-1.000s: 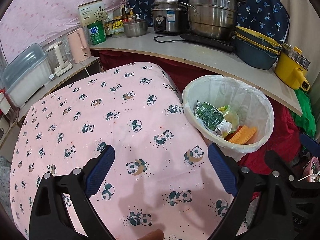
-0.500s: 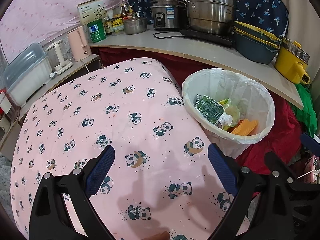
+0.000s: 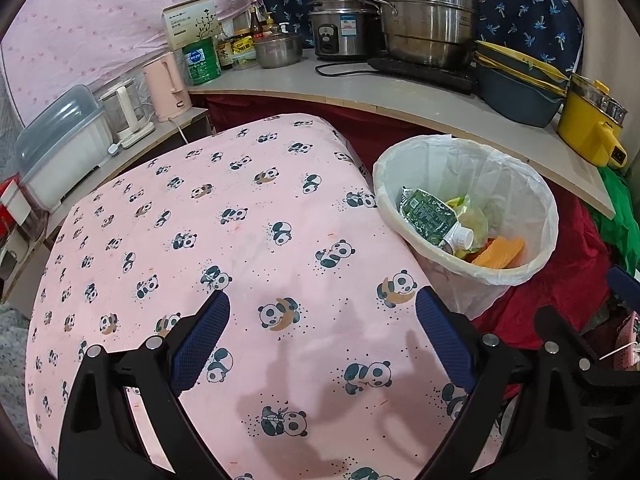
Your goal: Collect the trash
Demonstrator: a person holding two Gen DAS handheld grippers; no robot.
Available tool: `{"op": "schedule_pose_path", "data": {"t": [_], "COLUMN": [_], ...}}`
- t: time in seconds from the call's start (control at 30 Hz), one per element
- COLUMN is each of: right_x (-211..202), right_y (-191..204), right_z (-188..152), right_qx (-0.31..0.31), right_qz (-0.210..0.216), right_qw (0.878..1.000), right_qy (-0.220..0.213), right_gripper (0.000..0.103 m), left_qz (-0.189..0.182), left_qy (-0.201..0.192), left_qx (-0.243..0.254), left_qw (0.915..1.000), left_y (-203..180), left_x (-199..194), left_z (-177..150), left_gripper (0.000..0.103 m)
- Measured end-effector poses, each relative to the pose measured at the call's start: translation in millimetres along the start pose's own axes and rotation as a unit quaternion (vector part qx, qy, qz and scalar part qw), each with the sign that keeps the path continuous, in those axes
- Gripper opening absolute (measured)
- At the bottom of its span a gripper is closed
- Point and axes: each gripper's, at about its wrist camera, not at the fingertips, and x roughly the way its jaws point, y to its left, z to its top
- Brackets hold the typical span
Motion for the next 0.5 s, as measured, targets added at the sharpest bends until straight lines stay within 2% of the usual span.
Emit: {"op": "schedule_pose_path", "data": {"t": [0.5], "right_x": [1.6], "right_y": [-4.9], "right_z": [-3.5], "right_qx": [-0.002], "right_qz": [-0.001], "right_qw": [1.0], "right_qy": [0.003], "right_gripper": [0.097], "left_qz": [0.002], "left_qy": [0.003], "left_qx": [0.007], "left_qw": [1.0], "left_y": [-1.2], "left_x": [-0.5], "left_z": [-4.2], "left_gripper": [0.09]}}
